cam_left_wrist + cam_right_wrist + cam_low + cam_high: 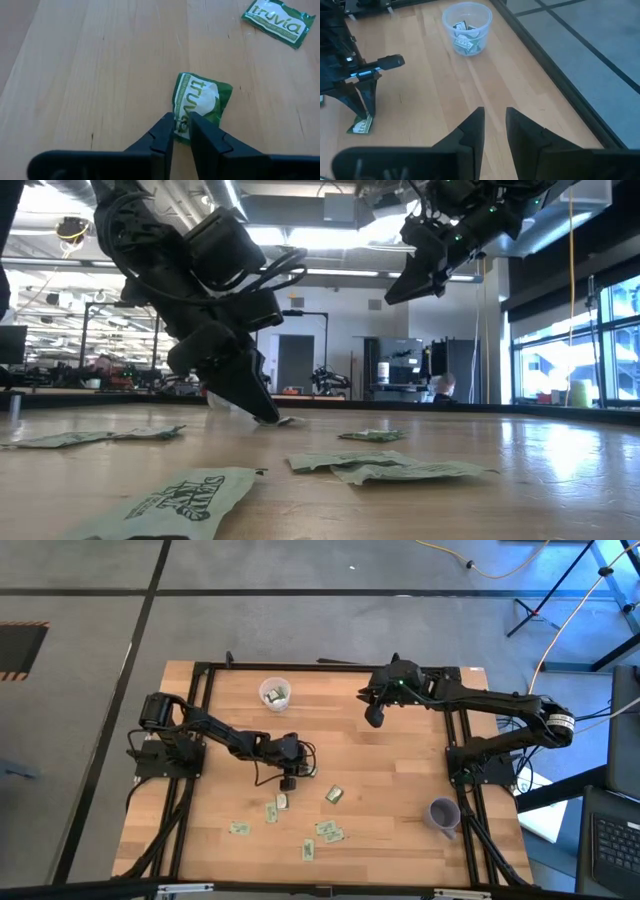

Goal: Pick and place items into bin
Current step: Put the truvia packet into the transparent bin

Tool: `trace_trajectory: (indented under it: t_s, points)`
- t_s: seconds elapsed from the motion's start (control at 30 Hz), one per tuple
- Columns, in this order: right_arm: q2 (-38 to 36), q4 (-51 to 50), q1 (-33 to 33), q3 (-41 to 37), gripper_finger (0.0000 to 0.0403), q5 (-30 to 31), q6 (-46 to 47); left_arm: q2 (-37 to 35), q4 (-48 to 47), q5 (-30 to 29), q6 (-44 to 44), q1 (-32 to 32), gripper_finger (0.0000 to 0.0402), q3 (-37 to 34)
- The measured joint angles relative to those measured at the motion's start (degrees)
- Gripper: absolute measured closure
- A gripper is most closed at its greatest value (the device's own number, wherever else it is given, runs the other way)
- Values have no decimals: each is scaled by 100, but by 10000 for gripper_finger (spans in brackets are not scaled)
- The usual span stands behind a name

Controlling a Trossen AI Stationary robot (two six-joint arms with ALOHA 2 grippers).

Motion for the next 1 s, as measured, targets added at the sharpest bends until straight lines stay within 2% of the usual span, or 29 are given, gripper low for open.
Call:
trace_trajectory:
  t_s: [0.3, 0.53, 0.63, 0.87, 1.0]
  points:
    - [0, 0, 0, 0, 320, 0, -17, -196, 7, 31, -15, 5, 377, -33]
    - [0, 2, 0, 0, 320, -1, -17, -1353, 72, -57, -17, 195, 385, -28]
    - [0, 2, 0, 0, 320, 0, -19, -2011, -9, -456, -15, 394, 385, -22]
    - [0, 11, -1, 0, 320, 0, -20, -3215, -832, -2111, 283, 979, 385, -15]
    - [0, 86, 0, 0, 320, 0, -18, -3418, -1409, -2411, -30, 1484, 384, -15]
